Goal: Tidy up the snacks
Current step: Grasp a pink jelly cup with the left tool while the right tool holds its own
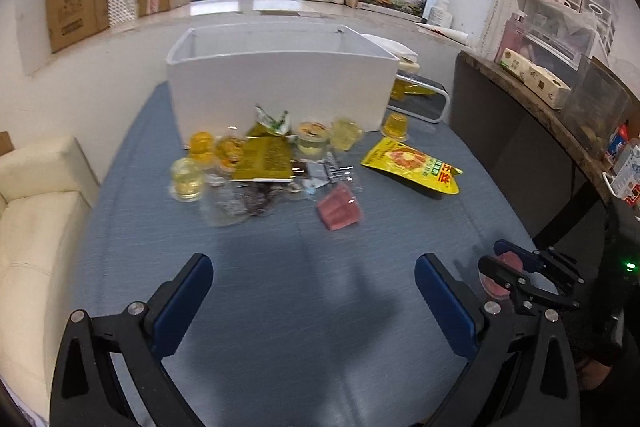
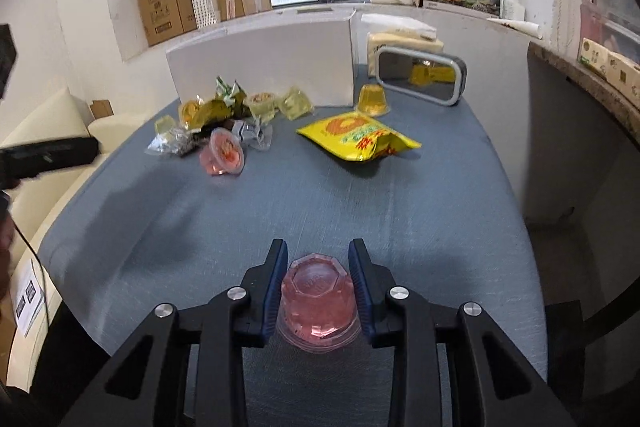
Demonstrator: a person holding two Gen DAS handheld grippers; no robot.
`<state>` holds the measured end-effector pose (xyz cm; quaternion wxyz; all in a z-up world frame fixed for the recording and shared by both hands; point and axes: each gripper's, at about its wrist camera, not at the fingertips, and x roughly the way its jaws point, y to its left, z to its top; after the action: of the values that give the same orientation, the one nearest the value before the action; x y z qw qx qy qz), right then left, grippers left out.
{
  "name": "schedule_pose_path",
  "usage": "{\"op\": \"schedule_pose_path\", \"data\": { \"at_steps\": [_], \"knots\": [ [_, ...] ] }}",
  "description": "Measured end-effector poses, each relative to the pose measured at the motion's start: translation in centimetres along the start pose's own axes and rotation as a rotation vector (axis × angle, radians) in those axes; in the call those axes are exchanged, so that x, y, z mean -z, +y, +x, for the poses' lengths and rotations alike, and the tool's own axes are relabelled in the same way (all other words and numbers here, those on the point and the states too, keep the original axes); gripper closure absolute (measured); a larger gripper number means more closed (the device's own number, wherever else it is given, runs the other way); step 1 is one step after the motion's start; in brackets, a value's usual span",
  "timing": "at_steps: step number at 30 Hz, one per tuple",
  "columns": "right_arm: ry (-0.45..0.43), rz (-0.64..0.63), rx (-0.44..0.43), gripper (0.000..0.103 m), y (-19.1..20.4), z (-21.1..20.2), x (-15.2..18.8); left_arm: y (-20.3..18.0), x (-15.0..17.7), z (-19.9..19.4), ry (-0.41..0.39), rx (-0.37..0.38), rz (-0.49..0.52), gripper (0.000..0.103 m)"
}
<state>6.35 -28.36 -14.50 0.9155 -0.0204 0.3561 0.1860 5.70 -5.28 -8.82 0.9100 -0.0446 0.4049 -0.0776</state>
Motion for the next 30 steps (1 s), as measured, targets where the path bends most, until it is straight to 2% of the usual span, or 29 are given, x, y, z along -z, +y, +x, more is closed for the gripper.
{"op": "schedule_pose_path", "data": {
  "at_steps": [5,9,11,14,15,16,17,22,24,30],
  "knots": [
    [-0.047,-0.012,0.005,0.069,-0.1,-1.7,-1.0,-1.2,-1.3,4.3,0.065,0.018,-0.035,0.001],
    [-0.070,-0.004,-0.006,0.069,-0.5,-2.5,-1.6,-2.7,-2.7,7.7,0.087,-0.033,-0.007,0.004],
    [-0.074,0.001,-0.009,0.069,-0.6,-2.6,-1.6,-2.8,-3.0,9.2,0.115,-0.044,-0.027,0.008],
    [-0.072,0.003,-0.017,0.069,-0.7,-2.5,-1.7,-2.9,-3.1,11.7,0.165,-0.066,-0.033,0.026],
    [-0.070,0.003,-0.022,0.069,-0.7,-2.4,-1.7,-2.8,-3.0,12.3,0.179,-0.074,-0.030,0.046],
    [-0.069,0.003,-0.026,0.069,-0.8,-2.4,-1.6,-2.9,-2.9,12.5,0.170,-0.087,-0.014,0.050],
    [-0.068,0.002,-0.033,0.069,-0.8,-2.3,-1.6,-3.2,-3.0,12.5,0.163,-0.083,0.005,0.057],
    [-0.066,0.007,-0.045,0.069,-0.9,-2.0,-1.5,-3.2,-3.0,11.4,0.145,-0.037,-0.008,0.061],
    [-0.067,0.006,-0.047,0.069,-0.8,-1.9,-1.6,-2.8,-2.9,10.2,0.122,-0.017,-0.009,0.068],
    [-0.072,-0.014,-0.057,0.069,-0.1,-1.5,-2.6,-1.6,-3.6,5.7,0.026,0.012,-0.005,0.068]
  ]
}}
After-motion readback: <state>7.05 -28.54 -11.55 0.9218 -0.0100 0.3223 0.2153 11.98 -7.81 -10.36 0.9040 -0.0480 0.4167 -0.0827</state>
